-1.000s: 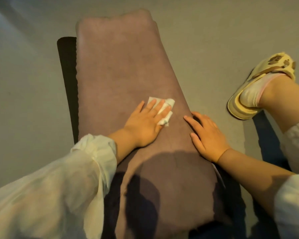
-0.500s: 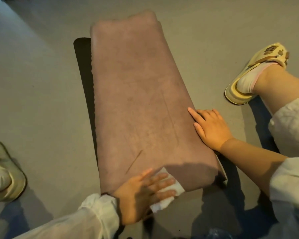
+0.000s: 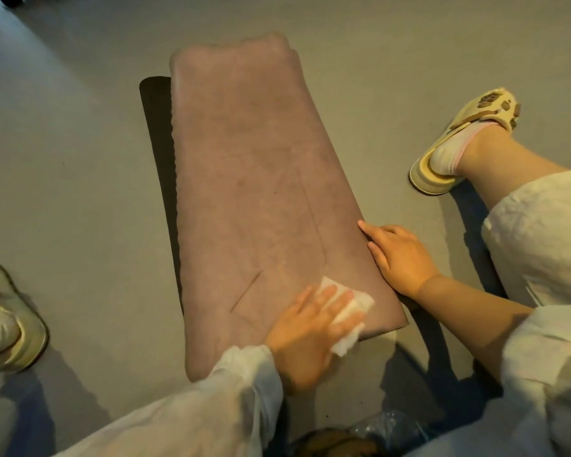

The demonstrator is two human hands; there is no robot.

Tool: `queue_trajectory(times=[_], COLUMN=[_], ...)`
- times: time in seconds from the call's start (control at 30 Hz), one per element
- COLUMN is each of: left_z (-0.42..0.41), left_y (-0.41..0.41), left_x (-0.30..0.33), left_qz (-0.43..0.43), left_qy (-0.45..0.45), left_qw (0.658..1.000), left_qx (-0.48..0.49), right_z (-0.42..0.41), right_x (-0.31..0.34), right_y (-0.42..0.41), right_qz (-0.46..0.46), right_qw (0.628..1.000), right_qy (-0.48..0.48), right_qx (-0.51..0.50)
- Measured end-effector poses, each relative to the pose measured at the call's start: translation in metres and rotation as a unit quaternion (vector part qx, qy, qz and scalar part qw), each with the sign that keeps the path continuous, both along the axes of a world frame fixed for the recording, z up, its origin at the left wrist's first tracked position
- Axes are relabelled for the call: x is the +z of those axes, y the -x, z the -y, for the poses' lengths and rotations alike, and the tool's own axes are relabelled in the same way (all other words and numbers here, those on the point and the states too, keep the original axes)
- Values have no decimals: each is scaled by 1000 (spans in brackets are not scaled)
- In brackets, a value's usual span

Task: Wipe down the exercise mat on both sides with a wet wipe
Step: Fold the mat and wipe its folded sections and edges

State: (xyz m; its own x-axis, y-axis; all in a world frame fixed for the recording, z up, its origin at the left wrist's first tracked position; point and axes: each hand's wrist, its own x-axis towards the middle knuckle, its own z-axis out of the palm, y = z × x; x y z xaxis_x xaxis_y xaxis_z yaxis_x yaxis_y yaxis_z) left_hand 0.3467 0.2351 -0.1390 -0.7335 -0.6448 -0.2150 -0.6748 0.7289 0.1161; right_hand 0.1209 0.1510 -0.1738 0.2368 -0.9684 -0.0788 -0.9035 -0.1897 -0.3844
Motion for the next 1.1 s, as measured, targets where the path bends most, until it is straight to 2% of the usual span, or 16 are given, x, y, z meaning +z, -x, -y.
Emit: queue_trajectory(times=[0.07, 0.1, 0.2, 0.27, 0.33, 0.37, 0.43, 0.47, 0.53, 0.63, 0.73, 0.83, 1.1], left_z=[-4, 3, 47, 83, 100, 98, 70, 50, 17, 20, 54, 104, 236], left_y=[3, 0, -11, -18, -14, -7, 9, 18, 31, 34, 31, 30, 36], left_x=[0, 0, 10, 17, 18, 18, 12, 7, 0, -2, 3, 4, 4], left_qz=[24, 27, 51, 69, 76, 74, 44, 28, 61, 97, 47, 79, 109], left_qy=[-36, -19, 52, 41, 40, 37, 0, -28, -67, -35, 37, 32, 3], left_qw=[996, 996, 996, 983, 973, 978, 997, 999, 989, 982, 997, 995, 978], left_qx=[-82, -82, 54, 165, 216, 190, 65, -3, -115, -160, -46, 51, 179], right_z=[-1, -2, -3, -4, -3, -1, 3, 5, 8, 7, 7, 7, 9], right_x=[1, 1, 2, 2, 0, -2, -5, -5, -5, -5, -9, -13, -18], right_y=[3, 4, 8, 8, 8, 9, 11, 11, 13, 14, 15, 16, 14], right_qz=[16, 20, 8, 3, -5, -11, -30, -37, -29, -36, -71, -104, -142], right_qw=[1000, 1000, 999, 999, 1000, 1000, 999, 999, 999, 997, 997, 994, 988], right_qy=[-8, -9, -8, -3, -5, -8, -12, -11, 3, 30, 19, 11, -52], right_qx=[6, 13, 33, 38, 30, 24, 24, 27, 37, 55, 33, -8, -43])
